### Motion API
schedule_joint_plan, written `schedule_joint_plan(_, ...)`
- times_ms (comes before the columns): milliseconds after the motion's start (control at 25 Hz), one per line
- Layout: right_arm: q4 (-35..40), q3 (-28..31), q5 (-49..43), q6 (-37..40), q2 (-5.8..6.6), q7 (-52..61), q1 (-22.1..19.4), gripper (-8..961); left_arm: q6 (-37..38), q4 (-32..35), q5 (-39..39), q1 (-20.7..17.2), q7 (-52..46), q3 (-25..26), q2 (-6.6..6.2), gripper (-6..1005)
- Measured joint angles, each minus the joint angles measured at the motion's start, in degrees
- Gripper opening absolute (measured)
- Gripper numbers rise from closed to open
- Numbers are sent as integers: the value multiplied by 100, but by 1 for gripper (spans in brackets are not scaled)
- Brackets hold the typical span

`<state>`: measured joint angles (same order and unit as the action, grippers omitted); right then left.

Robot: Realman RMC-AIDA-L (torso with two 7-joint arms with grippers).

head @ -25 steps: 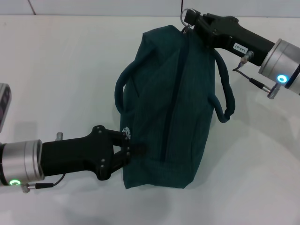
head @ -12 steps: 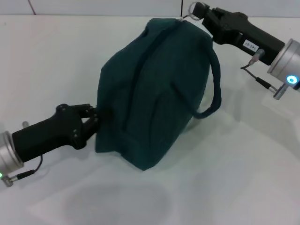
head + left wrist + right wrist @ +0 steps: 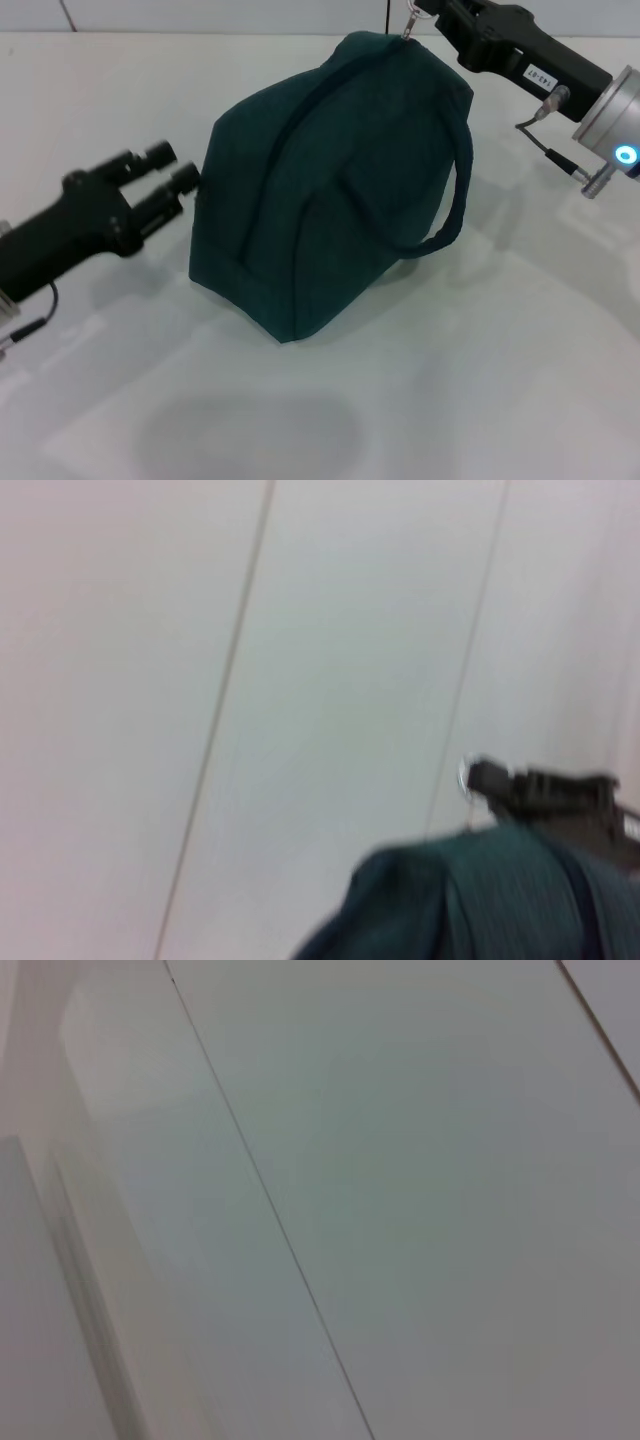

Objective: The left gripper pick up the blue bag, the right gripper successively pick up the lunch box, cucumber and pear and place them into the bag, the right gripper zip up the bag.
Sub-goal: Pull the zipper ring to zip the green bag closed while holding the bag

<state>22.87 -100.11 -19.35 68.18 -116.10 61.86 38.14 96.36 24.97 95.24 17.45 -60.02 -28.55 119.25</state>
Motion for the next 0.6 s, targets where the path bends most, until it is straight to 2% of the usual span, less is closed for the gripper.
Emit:
schedule_joint_plan(80, 2, 1, 31, -15, 0, 1, 23, 8, 65, 190, -43, 44, -190, -27, -6, 335)
schedule_joint_plan(240, 4, 1, 54, -45, 0, -16, 47, 8, 119, 1191, 215, 359, -1509, -299, -22, 458)
schedule_joint_plan(360, 0, 2, 56, -58, 0, -24, 60, 8, 109, 2659, 546, 720, -3148, -975, -28, 572)
schedule_joint_plan(400, 0, 5, 57, -60, 0, -27, 62, 8, 109, 2659, 546, 720, -3148, -975, -28, 624)
schedule_joint_plan(520, -9, 41, 61, -65, 0, -37, 92, 8, 66, 3803, 817, 992, -4431, -1416, 7, 781)
schedule_joint_plan(600, -27, 51, 63, -67, 0, -38, 107, 8, 5, 4464, 1103, 1226, -5359, -1749, 8, 826)
